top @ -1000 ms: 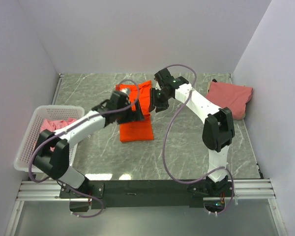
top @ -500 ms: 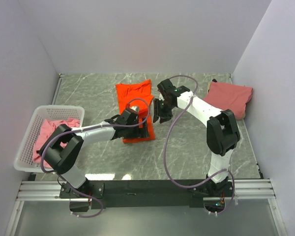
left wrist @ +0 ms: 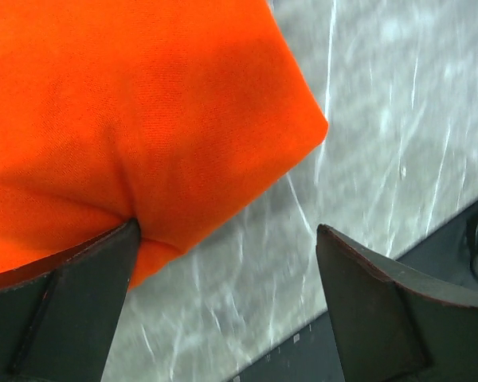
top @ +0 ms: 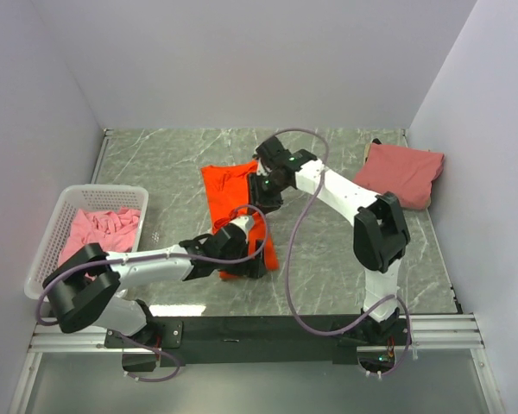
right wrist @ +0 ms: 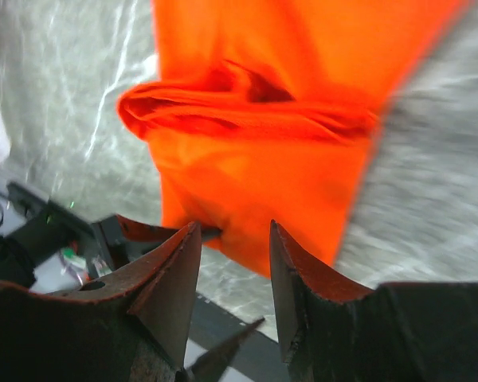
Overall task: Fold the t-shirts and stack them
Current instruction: Fold the tshirt
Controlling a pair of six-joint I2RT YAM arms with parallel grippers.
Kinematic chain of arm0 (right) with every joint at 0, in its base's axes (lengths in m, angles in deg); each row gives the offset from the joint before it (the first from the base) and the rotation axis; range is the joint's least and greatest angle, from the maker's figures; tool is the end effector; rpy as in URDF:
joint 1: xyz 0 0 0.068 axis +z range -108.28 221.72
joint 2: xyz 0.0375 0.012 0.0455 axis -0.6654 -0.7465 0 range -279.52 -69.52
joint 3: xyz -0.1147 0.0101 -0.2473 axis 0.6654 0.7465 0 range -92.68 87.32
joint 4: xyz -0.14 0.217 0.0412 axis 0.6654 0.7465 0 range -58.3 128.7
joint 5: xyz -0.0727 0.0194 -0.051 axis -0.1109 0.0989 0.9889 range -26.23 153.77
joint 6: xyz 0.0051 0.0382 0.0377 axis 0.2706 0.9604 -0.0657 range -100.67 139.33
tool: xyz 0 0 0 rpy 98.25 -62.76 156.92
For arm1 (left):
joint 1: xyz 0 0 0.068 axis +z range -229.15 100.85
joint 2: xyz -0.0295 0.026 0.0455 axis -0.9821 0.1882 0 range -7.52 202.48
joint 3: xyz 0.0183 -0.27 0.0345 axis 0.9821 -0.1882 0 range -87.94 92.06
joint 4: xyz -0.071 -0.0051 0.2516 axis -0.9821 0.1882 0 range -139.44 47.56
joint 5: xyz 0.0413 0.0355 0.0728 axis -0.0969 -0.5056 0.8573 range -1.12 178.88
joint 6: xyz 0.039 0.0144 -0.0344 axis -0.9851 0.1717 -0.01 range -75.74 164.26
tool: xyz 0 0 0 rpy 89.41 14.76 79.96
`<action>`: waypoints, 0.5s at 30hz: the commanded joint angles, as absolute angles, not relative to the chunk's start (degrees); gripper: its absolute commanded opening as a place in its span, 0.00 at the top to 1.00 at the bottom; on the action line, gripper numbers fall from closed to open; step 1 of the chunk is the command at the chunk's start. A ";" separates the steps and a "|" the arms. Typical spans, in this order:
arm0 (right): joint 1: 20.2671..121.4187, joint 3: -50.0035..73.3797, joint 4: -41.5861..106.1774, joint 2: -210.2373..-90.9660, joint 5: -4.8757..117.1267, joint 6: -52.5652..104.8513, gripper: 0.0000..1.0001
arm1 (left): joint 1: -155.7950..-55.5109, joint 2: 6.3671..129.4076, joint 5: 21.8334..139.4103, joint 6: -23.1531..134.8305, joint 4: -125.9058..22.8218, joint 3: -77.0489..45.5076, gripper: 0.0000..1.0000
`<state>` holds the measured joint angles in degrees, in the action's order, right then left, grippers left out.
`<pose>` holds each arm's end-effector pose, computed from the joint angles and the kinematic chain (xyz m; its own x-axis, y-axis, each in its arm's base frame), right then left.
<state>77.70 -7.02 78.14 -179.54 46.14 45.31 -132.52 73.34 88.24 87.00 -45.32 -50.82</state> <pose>0.3278 0.2514 0.2577 -0.9385 -0.1654 -0.3031 -0.2930 0.8459 0.4456 0.1608 -0.2169 0.1667 -0.8726 0.0362 -0.4872 0.2924 0.8376 -0.4615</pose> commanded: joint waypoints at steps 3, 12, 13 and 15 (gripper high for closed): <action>83.19 -9.53 78.11 -185.18 40.12 44.73 0.53 | -136.54 71.06 88.00 92.07 -35.73 -55.33 0.01; 87.68 -9.18 77.05 -188.52 40.82 46.13 0.55 | -140.58 68.68 88.71 95.85 -34.23 -56.56 0.01; 87.60 -9.44 76.88 -188.96 41.35 46.31 0.55 | -140.94 68.51 88.71 96.11 -34.23 -56.74 0.01; 87.59 -11.36 77.57 -190.97 43.89 46.49 0.55 | -142.16 68.59 88.71 97.08 -34.15 -57.00 0.01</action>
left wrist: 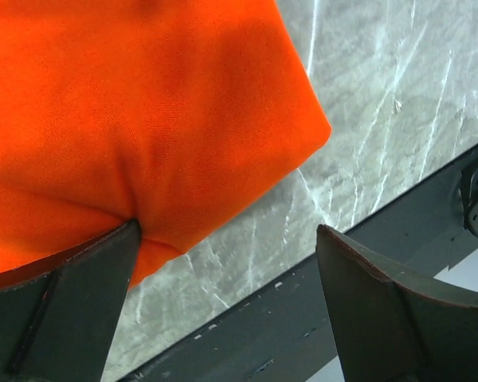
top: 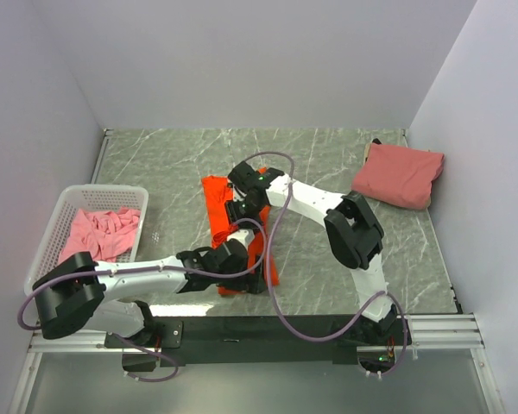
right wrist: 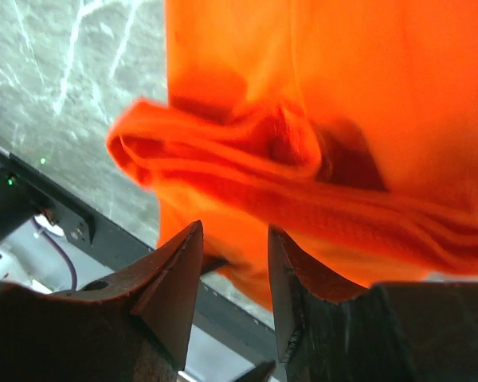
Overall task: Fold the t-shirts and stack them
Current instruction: Fold the tshirt
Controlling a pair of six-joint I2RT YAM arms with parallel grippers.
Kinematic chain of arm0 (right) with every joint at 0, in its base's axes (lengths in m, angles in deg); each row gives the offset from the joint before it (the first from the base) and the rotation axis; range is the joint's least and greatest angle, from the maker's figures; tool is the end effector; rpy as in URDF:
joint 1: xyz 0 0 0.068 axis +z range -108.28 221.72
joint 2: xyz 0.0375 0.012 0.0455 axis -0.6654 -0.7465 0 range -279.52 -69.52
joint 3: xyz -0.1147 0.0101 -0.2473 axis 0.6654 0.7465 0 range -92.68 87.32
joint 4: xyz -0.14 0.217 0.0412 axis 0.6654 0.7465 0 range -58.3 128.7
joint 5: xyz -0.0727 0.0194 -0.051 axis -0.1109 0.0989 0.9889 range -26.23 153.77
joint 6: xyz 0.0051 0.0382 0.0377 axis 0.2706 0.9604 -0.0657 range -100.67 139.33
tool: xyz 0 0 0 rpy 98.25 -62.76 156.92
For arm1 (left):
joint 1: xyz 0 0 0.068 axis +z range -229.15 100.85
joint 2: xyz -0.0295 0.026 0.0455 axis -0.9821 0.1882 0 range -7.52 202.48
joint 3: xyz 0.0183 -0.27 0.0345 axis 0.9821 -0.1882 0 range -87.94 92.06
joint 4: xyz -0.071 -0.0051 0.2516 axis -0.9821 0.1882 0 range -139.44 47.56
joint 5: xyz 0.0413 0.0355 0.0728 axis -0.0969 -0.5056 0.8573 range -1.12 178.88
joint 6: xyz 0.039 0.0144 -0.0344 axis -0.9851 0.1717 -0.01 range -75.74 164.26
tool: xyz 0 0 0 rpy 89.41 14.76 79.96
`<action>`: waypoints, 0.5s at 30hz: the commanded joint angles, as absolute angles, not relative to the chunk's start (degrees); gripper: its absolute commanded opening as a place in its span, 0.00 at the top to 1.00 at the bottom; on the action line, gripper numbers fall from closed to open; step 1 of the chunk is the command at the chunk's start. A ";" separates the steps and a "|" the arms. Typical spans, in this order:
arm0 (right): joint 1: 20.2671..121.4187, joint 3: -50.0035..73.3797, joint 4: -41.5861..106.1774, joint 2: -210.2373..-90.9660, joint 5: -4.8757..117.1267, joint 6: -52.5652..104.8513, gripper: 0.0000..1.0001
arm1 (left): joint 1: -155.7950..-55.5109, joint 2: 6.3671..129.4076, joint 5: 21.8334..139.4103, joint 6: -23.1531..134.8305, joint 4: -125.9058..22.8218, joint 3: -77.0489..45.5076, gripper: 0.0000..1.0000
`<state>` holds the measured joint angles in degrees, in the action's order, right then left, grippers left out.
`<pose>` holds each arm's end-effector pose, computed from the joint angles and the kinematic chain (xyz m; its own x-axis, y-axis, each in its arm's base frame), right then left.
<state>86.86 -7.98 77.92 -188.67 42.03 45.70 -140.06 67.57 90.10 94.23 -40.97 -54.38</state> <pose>0.2963 0.3166 0.1992 -0.9261 -0.3458 -0.1507 -0.3751 0.8028 0.4634 0.1201 -0.2143 0.1670 -0.9034 0.0492 -0.4259 0.2724 0.8329 -0.4818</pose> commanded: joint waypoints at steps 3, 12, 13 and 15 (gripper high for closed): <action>87.42 -13.13 77.41 -192.65 46.27 47.01 0.55 | -144.18 69.12 88.71 98.13 -33.62 -57.27 0.01; 87.16 -16.30 77.93 -197.66 50.76 46.75 0.55 | -149.73 70.44 90.64 101.21 -32.30 -57.27 0.01; 87.07 -16.21 77.84 -197.67 50.93 46.66 0.55 | -149.99 70.61 90.90 101.65 -31.86 -57.09 0.01; 86.72 -15.52 77.32 -197.14 50.67 46.75 0.55 | -150.61 70.62 91.87 101.83 -29.94 -56.57 0.01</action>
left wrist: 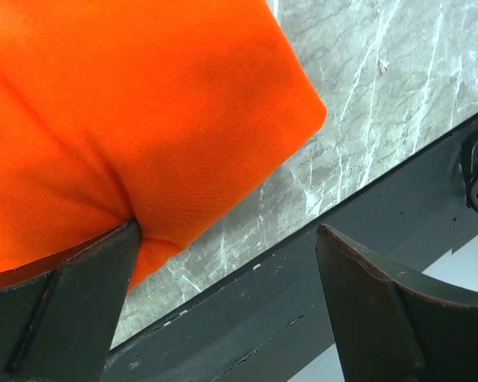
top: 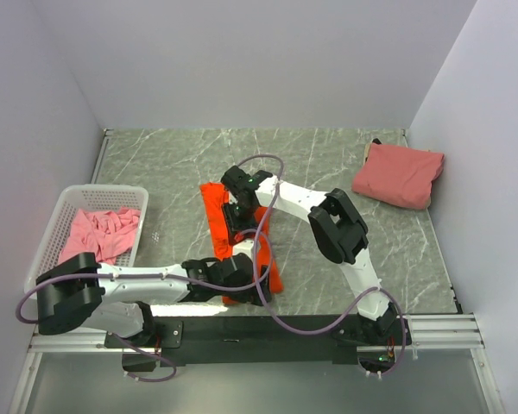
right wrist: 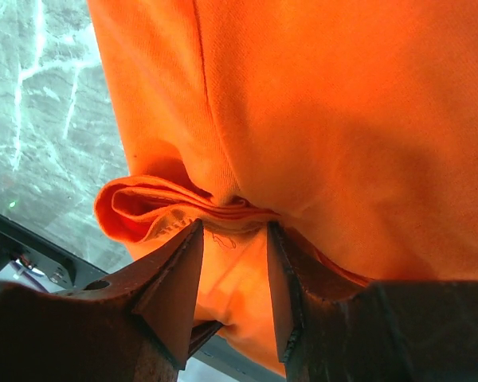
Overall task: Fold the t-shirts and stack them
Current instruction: Fold the tshirt
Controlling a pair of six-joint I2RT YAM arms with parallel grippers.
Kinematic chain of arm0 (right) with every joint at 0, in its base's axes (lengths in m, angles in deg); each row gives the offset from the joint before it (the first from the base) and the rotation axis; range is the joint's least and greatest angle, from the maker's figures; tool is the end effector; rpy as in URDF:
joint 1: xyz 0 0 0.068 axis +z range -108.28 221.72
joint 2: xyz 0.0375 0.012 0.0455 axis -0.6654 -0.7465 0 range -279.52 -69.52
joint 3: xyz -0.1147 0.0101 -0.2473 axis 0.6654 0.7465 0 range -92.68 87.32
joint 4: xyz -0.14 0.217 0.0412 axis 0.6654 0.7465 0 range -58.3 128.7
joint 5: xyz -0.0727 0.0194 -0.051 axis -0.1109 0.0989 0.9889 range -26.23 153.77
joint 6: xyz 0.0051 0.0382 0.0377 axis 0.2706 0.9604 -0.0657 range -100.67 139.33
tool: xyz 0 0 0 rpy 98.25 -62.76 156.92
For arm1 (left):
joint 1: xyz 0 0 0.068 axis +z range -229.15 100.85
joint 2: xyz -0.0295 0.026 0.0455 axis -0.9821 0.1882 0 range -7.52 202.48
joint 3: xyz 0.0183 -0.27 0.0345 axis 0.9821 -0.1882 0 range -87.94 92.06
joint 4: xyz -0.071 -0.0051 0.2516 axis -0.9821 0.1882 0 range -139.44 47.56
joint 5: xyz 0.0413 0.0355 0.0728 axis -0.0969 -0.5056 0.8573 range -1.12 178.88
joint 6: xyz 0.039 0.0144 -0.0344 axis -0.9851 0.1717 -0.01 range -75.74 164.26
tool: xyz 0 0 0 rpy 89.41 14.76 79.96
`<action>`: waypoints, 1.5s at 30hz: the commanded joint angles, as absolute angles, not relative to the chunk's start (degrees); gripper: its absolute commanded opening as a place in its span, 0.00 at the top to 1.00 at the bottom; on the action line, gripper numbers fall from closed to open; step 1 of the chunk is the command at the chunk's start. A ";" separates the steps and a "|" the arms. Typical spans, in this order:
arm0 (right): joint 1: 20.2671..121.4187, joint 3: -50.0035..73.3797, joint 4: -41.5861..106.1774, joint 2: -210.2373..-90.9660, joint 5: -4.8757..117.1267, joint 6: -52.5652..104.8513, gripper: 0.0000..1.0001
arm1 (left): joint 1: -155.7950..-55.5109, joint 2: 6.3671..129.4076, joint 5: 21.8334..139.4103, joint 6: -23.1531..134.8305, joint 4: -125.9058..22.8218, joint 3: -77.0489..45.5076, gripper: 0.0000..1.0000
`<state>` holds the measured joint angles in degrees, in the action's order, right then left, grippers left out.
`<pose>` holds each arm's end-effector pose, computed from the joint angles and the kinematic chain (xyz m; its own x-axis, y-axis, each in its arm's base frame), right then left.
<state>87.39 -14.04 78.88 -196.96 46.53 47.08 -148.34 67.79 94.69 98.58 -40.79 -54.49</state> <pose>0.3125 0.3351 0.1658 -0.9381 -0.3239 -0.1228 -0.3458 0.8555 0.3853 0.0904 -0.2278 0.1655 -0.8967 0.0847 -0.4344 0.3063 0.8272 -0.4711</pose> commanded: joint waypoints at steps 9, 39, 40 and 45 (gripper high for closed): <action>80.83 -20.60 78.37 -194.68 49.35 46.49 0.53 | -150.61 62.89 97.49 103.06 -21.24 -52.80 0.01; 93.22 35.55 59.13 -153.90 46.45 69.32 0.52 | -129.87 45.13 92.05 109.56 -9.09 -54.61 0.09; 93.65 35.90 58.51 -154.07 46.28 69.86 0.52 | -129.87 44.87 91.44 109.91 -9.53 -55.59 0.11; 96.56 35.82 58.07 -156.62 46.37 71.27 0.52 | -129.43 44.51 90.12 111.40 -11.12 -59.54 0.14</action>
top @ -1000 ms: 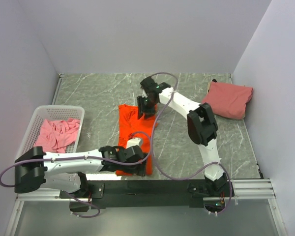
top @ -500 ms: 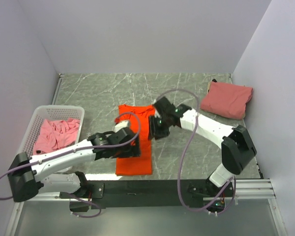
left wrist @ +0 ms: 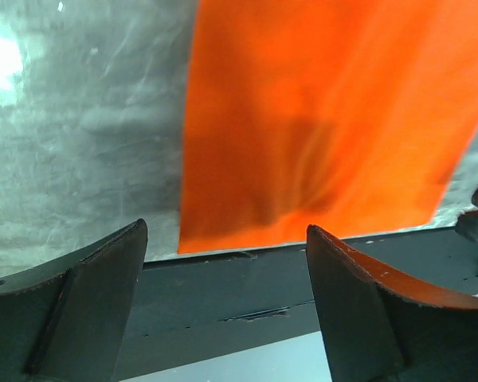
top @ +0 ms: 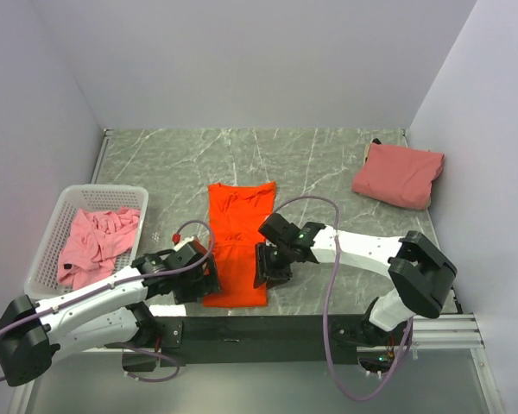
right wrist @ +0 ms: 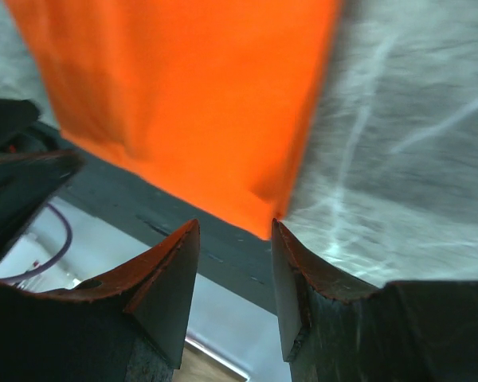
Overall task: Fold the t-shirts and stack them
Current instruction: Fold the tshirt
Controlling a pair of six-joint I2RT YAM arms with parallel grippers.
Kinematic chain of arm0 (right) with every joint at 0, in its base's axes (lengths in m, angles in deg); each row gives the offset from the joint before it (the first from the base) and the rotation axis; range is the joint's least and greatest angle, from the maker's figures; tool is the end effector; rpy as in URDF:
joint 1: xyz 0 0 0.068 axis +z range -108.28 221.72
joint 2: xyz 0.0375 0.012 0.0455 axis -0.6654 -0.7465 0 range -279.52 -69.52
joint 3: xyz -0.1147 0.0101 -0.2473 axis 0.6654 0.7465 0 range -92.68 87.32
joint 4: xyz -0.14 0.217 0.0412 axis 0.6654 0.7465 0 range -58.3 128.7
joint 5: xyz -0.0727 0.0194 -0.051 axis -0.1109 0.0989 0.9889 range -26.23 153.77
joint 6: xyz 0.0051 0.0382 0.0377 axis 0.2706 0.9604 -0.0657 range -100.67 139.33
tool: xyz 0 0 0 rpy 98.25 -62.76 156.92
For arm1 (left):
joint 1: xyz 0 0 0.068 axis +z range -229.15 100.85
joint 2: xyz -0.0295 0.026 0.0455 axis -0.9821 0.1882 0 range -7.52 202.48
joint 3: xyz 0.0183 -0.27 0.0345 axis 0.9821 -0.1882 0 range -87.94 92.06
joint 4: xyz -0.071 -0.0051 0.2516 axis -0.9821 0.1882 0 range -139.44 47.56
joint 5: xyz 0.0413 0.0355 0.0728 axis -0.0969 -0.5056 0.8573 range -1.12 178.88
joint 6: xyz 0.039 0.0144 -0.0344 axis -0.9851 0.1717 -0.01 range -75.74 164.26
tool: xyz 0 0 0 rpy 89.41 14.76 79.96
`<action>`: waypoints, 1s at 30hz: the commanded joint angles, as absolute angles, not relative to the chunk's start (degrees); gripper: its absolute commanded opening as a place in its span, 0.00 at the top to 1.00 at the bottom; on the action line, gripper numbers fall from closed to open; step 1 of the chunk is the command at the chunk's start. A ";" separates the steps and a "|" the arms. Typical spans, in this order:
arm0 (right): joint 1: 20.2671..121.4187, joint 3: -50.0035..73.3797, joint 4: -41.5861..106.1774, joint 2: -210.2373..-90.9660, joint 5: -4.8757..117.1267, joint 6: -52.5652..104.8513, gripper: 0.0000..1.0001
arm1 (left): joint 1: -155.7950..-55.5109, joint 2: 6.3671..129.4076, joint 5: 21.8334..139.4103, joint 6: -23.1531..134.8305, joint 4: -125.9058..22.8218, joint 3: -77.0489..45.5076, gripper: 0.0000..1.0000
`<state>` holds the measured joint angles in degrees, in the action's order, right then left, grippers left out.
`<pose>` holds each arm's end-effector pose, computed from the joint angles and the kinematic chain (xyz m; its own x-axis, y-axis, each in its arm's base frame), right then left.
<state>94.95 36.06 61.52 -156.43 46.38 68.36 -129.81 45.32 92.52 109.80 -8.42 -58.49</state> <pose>0.1618 0.2344 0.1848 -0.9903 -0.1215 -0.0669 -0.1387 0.8596 0.4918 0.1009 -0.1196 0.1828 -0.9235 -0.3064 -0.2310 -0.2081 0.9056 -0.3695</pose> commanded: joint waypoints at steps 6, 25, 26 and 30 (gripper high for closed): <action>98.05 36.26 59.29 -158.64 46.71 72.32 0.52 | -129.16 44.07 89.85 111.50 -10.59 -60.43 0.14; 98.93 39.94 57.37 -164.62 45.58 73.21 0.52 | -128.90 44.42 89.41 111.67 -11.73 -61.57 0.17; 98.85 40.12 56.93 -164.97 45.23 73.38 0.53 | -128.81 44.69 89.41 111.58 -11.73 -61.49 0.17; 98.85 40.65 55.69 -167.69 43.55 73.21 0.69 | -128.81 45.13 89.32 111.41 -12.17 -61.66 0.17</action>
<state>98.47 38.81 57.26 -164.59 43.01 73.39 -129.13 44.86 89.99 111.22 -10.37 -61.48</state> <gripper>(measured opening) 0.340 0.834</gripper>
